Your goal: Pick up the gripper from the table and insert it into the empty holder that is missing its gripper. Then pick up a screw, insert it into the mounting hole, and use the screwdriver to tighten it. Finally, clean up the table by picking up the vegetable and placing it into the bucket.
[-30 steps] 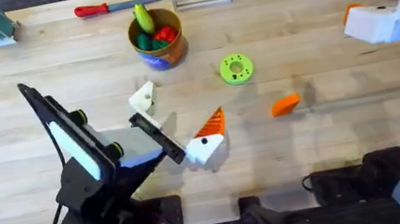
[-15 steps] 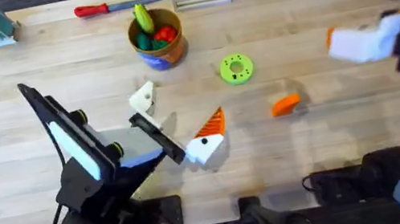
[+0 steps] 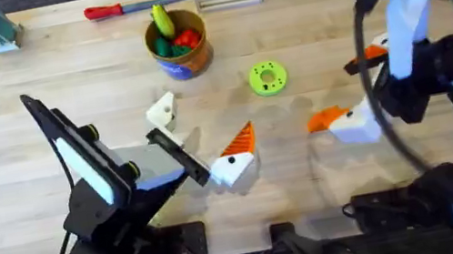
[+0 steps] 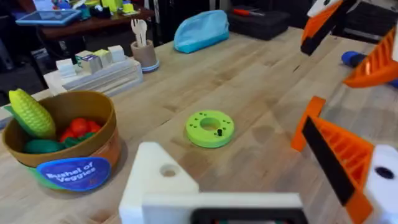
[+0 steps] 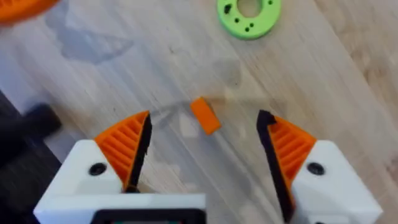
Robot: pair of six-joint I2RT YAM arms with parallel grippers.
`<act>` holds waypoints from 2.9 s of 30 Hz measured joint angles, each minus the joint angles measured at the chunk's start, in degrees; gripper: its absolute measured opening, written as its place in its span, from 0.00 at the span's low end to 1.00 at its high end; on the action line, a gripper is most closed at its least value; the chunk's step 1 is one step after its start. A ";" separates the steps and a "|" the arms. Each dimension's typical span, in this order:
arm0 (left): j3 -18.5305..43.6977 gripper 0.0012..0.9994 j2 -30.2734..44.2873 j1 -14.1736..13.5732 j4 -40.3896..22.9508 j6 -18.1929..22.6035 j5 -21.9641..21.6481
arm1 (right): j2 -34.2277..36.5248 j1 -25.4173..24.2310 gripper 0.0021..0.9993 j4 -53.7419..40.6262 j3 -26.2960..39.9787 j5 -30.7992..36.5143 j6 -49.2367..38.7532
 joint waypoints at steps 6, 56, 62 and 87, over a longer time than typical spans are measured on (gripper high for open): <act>0.00 0.99 0.00 0.00 -0.02 0.00 0.00 | 4.43 0.73 0.99 -1.92 -0.02 0.37 -12.28; 0.01 0.99 0.00 0.00 -0.02 0.00 0.00 | 20.91 5.77 0.01 0.56 -0.22 10.62 -20.67; 0.01 0.99 0.00 0.00 -0.02 0.00 0.00 | 14.48 6.02 0.01 0.39 -0.28 10.61 -18.38; 0.00 0.99 0.00 0.00 0.50 -0.02 5.92 | 14.23 6.02 0.01 16.03 1.05 -11.48 38.46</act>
